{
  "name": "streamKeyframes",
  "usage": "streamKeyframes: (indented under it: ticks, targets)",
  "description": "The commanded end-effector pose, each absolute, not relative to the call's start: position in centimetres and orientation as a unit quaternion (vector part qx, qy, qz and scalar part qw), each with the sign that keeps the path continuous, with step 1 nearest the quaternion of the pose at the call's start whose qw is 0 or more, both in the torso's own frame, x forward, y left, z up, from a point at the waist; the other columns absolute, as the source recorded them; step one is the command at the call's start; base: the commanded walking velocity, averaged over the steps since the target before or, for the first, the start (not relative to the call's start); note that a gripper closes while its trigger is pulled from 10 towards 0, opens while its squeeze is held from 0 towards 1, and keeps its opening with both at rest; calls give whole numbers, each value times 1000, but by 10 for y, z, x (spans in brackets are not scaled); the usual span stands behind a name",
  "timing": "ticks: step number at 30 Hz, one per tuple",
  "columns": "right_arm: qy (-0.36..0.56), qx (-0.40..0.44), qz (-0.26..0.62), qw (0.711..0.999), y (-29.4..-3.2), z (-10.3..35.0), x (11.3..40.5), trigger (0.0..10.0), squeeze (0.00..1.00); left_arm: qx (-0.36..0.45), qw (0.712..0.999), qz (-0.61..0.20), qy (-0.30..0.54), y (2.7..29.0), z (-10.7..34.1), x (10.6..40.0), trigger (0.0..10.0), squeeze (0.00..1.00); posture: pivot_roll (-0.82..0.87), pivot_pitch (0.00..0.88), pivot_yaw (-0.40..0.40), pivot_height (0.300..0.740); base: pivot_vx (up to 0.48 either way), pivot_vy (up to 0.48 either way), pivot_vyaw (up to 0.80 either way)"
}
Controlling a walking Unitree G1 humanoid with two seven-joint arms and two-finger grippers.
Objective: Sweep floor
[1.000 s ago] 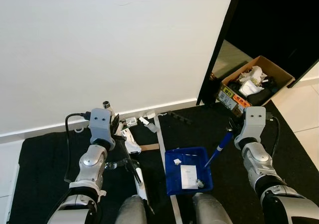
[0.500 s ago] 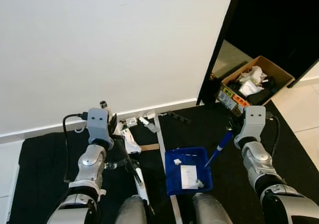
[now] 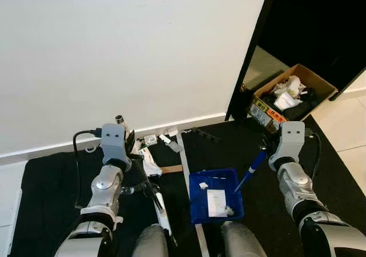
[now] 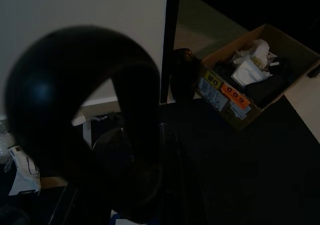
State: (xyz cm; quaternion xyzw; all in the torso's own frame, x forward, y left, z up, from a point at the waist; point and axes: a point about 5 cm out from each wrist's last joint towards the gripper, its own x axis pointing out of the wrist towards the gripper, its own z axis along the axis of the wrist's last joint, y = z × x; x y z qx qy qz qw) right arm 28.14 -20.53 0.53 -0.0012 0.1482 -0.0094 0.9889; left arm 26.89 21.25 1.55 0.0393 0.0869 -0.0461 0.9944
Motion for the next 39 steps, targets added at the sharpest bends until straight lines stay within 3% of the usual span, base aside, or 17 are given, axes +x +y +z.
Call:
streamKeyframes:
  ticks: [1, 25, 39]
  targets:
    - [161, 7, -14, 987, -206, 1, 278, 10000, 0, 37, 991, -52, 118, 208, 3, 261, 10000, 0, 40, 0, -15, 740, 0, 0, 0]
    - [160, 1, -6, 987, -206, 2, 279, 10000, 0, 57, 989, -67, 121, 203, -1, 256, 10000, 0, 46, 0, -25, 740, 0, 0, 0]
    - [164, 6, -15, 986, -209, 1, 278, 10000, 0, 57, 991, -38, 118, 213, 5, 262, 10000, 0, 51, 0, -12, 740, 0, 0, 0]
